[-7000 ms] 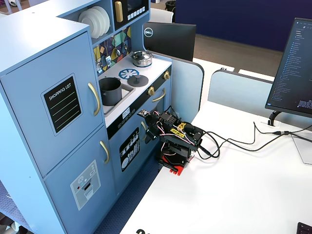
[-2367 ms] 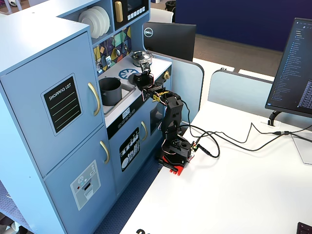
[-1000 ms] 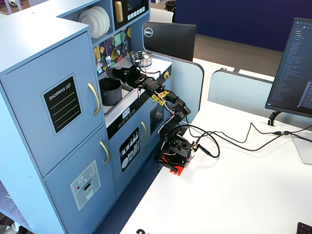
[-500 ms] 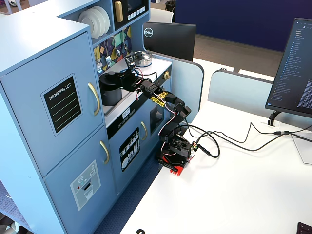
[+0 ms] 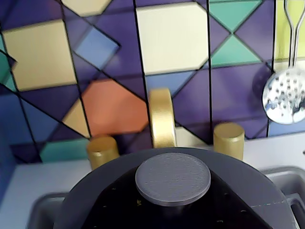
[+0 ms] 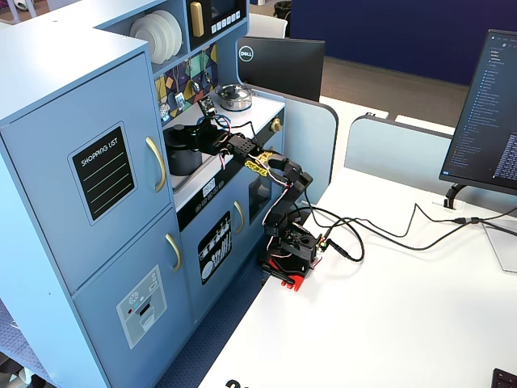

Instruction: Pick up the lid from the counter and put it on the gray recipient

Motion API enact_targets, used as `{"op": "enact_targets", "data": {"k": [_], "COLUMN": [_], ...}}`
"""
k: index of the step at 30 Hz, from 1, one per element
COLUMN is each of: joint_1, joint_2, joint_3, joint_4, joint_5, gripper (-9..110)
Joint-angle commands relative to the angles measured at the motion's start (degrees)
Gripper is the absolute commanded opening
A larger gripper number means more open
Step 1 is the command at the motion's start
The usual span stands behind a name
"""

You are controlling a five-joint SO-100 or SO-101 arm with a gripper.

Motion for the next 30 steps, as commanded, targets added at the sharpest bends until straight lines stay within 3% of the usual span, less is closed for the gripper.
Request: {"op": "enact_targets", "data": {"k": [1, 30], "joint_1": [1.67, 0.18], "joint_2": [-0.26, 4.31], "joint_3": [-3.16, 2.64], "joint_4": [-2.64, -0.97], "joint_5": [-0.88, -3.34], "gripper": [0, 0]}}
